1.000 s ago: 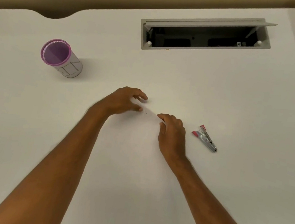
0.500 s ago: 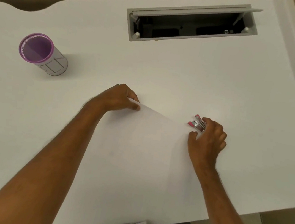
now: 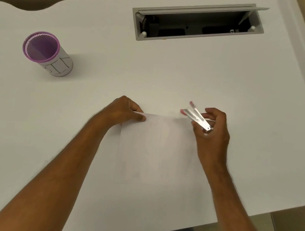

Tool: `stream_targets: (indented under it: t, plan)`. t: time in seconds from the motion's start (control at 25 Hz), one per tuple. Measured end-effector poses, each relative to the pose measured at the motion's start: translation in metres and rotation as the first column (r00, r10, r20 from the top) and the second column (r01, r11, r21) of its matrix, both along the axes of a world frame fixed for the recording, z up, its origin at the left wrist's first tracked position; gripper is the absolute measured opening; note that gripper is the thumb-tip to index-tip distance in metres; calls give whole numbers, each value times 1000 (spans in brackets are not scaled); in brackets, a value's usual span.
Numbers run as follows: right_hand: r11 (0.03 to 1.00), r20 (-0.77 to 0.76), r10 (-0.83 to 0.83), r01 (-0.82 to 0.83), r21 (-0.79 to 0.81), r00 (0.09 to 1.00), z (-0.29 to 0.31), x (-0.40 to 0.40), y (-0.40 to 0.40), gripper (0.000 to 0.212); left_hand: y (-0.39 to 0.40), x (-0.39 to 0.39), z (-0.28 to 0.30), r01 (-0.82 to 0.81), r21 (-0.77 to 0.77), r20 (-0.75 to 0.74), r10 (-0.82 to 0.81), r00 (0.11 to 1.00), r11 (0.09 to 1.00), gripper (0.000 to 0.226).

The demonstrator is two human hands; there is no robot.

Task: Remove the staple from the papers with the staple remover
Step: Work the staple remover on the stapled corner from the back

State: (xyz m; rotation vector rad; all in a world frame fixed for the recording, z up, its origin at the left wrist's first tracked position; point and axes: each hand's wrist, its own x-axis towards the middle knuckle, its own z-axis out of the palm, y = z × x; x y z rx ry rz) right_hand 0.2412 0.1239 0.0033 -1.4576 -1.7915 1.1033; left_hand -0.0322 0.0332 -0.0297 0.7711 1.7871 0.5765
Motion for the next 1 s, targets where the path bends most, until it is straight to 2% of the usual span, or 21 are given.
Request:
stream_targets:
  t: [0.08, 0.16, 0.28, 0.36, 0.44, 0.52, 0.64, 0.8, 1.0]
  plan:
    - [965, -257, -59, -10, -261, 965, 3, -17, -12, 42, -10, 8, -2, -100, 4, 93, 99, 991, 995, 9]
    - [872, -403, -140, -80, -482, 905, 0, -27, -22, 33, -16, 16, -4, -162, -1, 170, 160, 972, 987, 7]
    - [754, -429, -220, -126, -645, 876, -13, -34, -35, 21, -19, 18, -3, -181, -6, 209, 178, 962, 983, 9]
    - [737, -424, -232, -127, -664, 876, -19, -35, -39, 17, -17, 15, -2, -178, 1, 225, 173, 959, 984, 13]
    - [808, -359, -95, -139, -573, 928, -22, -36, -40, 15, -14, 14, -2, -159, 20, 246, 149, 958, 987, 14]
    - [893, -197, 143, -212, -397, 970, -21, -37, -40, 20, -12, 15, -2, -143, 33, 273, 129, 953, 989, 16]
    - [917, 81, 352, -327, -227, 932, -24, -38, -38, 30, -9, 18, -5, -156, 23, 308, 141, 941, 988, 17]
    - [897, 216, 435, -441, -23, 874, -30, -43, -38, 20, -8, 20, -8, -213, 9, 366, 195, 910, 977, 15]
    - [900, 334, 333, -403, 167, 882, -37, -44, -32, 23, -5, 23, -10, -217, 16, 371, 196, 908, 976, 11]
